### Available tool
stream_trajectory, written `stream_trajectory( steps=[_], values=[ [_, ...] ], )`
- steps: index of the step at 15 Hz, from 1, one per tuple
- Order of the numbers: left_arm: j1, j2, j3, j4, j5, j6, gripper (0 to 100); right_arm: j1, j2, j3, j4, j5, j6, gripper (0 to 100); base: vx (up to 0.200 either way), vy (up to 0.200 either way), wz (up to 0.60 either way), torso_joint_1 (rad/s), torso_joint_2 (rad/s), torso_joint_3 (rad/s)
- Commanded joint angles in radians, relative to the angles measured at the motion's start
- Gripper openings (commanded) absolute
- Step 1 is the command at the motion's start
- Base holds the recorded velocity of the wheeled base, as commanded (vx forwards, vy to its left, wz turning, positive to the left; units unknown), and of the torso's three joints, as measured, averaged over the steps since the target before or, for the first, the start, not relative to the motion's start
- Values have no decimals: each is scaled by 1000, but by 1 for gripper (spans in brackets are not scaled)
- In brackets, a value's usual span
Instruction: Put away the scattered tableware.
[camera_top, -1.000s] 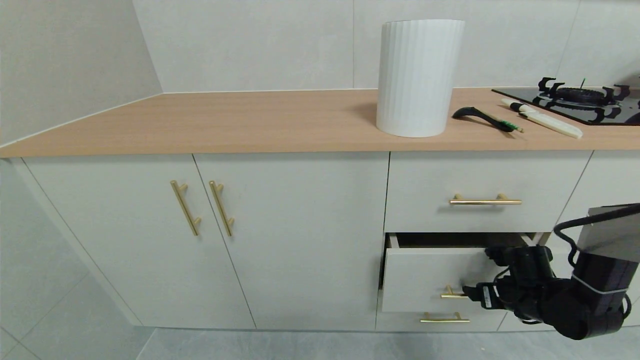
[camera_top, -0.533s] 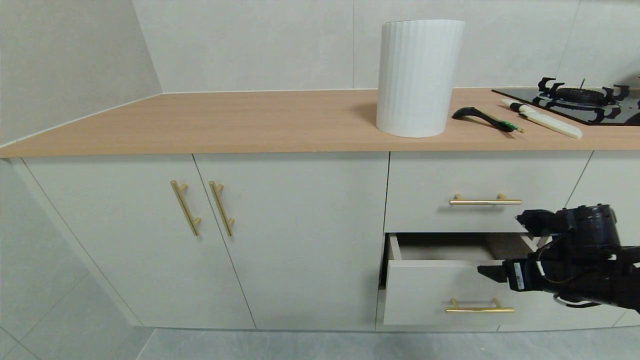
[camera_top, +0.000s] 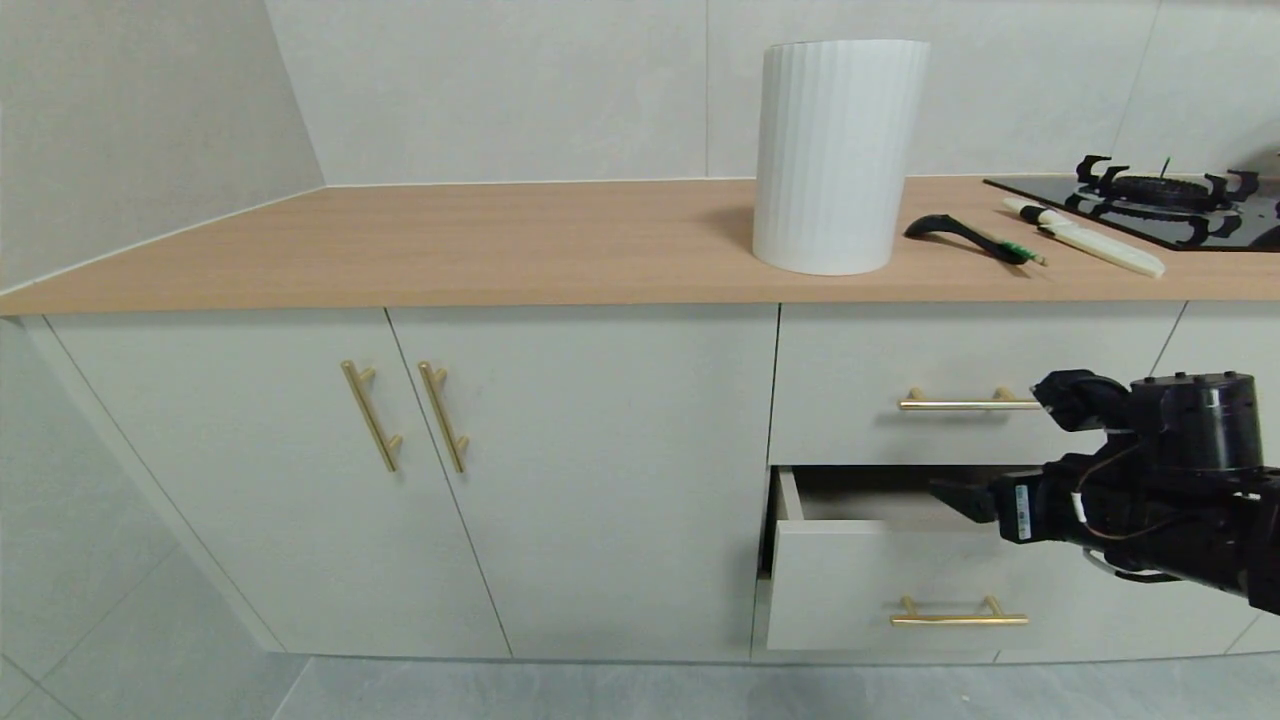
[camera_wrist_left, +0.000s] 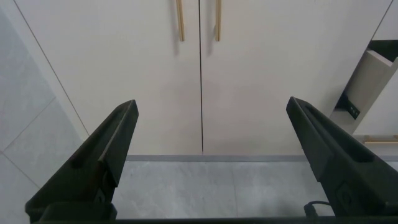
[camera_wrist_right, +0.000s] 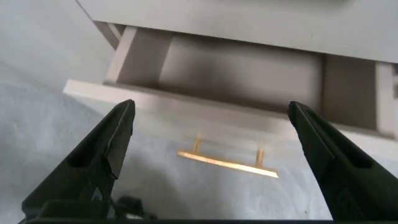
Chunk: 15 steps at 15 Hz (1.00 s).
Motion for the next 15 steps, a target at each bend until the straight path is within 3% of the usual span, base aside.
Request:
stream_trajectory(
  steps=[1, 8, 13, 15],
  values=[
    [0, 1, 0, 0, 0, 0, 100, 1, 161, 4, -102, -36, 22, 100, 0, 0, 0, 0, 0, 0],
    [0, 1, 0, 0, 0, 0, 100, 1, 426, 1, -383, -163, 26, 100, 0, 0, 0, 0, 0, 0],
    [0, 1, 0, 0, 0, 0, 100, 0, 420, 6, -367, -161, 24, 100, 0, 0, 0, 0, 0, 0],
    [0, 1, 0, 0, 0, 0, 100, 0, 380, 4, -300, -152, 24, 100, 0, 0, 0, 0, 0, 0]
  ],
)
